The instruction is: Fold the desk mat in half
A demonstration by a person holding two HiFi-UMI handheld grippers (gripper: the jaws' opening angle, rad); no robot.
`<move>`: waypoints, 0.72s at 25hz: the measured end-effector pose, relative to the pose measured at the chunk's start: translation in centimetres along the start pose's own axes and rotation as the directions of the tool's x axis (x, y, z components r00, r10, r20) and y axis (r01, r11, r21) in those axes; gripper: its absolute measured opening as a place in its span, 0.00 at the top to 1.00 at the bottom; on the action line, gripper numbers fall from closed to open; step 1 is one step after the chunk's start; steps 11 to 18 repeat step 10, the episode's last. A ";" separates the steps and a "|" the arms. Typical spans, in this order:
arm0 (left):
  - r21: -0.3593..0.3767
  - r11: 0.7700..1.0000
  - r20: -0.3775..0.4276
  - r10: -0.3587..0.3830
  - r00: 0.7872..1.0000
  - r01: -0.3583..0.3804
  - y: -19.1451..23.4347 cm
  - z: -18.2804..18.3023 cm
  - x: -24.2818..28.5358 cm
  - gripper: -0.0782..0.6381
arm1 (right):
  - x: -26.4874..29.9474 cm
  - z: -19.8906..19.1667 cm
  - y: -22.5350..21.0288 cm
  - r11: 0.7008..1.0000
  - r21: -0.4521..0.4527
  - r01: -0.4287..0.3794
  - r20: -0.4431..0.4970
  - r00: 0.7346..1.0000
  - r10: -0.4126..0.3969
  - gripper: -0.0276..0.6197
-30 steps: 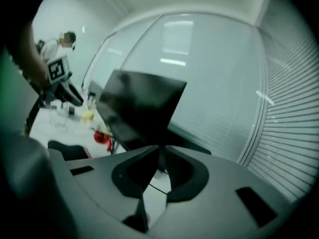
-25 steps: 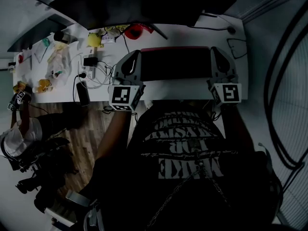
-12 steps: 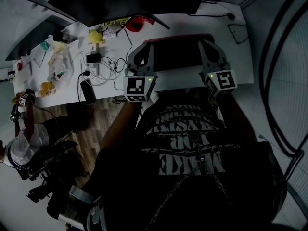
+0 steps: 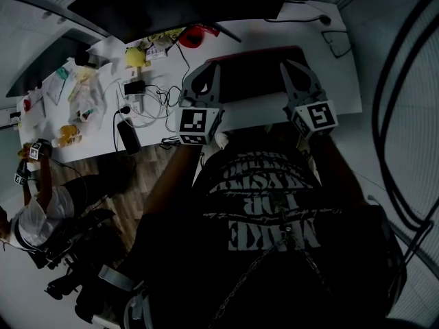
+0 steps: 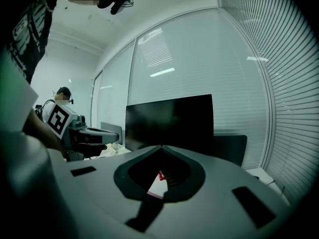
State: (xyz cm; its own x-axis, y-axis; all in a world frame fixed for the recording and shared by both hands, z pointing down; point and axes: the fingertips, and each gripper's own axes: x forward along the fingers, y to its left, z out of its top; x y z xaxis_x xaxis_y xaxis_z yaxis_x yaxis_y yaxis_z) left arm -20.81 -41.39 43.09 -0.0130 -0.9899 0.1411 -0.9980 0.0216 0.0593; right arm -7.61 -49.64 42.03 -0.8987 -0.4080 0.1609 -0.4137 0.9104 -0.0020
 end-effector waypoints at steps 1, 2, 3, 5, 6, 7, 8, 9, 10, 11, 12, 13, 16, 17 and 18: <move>-0.002 1.000 -0.002 -0.002 1.000 0.002 0.0 -0.1 -0.1 0.88 | -0.1 -0.1 0.0 1.000 0.002 0.008 -0.008 1.000 -0.008 0.96; -0.004 1.000 -0.004 -0.005 1.000 0.005 0.1 -0.1 -0.2 0.88 | -0.2 -0.1 0.0 1.000 0.006 0.016 -0.014 1.000 -0.016 0.96; -0.006 1.000 -0.005 -0.006 1.000 0.006 0.2 -0.1 -0.3 0.88 | -0.2 0.0 0.0 1.000 0.012 0.023 -0.018 1.000 -0.022 0.96; -0.007 1.000 -0.008 -0.004 1.000 0.004 0.5 -0.1 -0.5 0.88 | -0.2 0.3 0.3 1.000 0.015 0.023 -0.010 1.000 -0.023 0.96; -0.007 1.000 -0.009 -0.002 1.000 0.002 0.6 -0.1 -0.6 0.88 | -0.3 0.4 0.5 1.000 0.013 0.022 -0.006 1.000 -0.022 0.96; -0.006 1.000 -0.010 -0.002 1.000 0.002 0.7 0.0 -0.8 0.88 | -0.3 0.5 0.7 1.000 0.010 0.022 -0.003 1.000 -0.022 0.96; -0.006 1.000 -0.009 -0.005 1.000 0.005 0.8 0.0 -0.9 0.88 | -0.4 0.6 0.9 1.000 0.008 0.023 -0.002 1.000 -0.023 0.96; -0.006 1.000 -0.008 -0.009 1.000 0.009 0.8 0.0 -1.1 0.88 | -0.5 0.7 1.1 1.000 0.005 0.024 -0.002 1.000 -0.024 0.96; -0.006 1.000 -0.007 -0.013 1.000 0.013 0.8 0.0 -1.3 0.88 | -0.6 0.8 1.3 1.000 0.003 0.026 -0.002 1.000 -0.026 0.96; -0.006 1.000 -0.007 -0.013 1.000 0.013 0.8 0.0 -1.3 0.88 | -0.6 0.8 1.3 1.000 0.003 0.026 -0.002 1.000 -0.026 0.96; -0.006 1.000 -0.007 -0.013 1.000 0.013 0.8 0.0 -1.3 0.88 | -0.6 0.8 1.3 1.000 0.003 0.026 -0.002 1.000 -0.026 0.96; -0.006 1.000 -0.007 -0.013 1.000 0.013 0.8 0.0 -1.3 0.88 | -0.6 0.8 1.3 1.000 0.003 0.026 -0.002 1.000 -0.026 0.96; -0.006 1.000 -0.007 -0.013 1.000 0.013 0.8 0.0 -1.3 0.88 | -0.6 0.8 1.3 1.000 0.003 0.026 -0.002 1.000 -0.026 0.96; -0.006 1.000 -0.007 -0.013 1.000 0.013 0.8 0.0 -1.3 0.88 | -0.6 0.8 1.3 1.000 0.003 0.026 -0.002 1.000 -0.026 0.96; -0.006 1.000 -0.007 -0.013 1.000 0.013 0.8 0.0 -1.3 0.88 | -0.6 0.8 1.3 1.000 0.003 0.026 -0.002 1.000 -0.026 0.96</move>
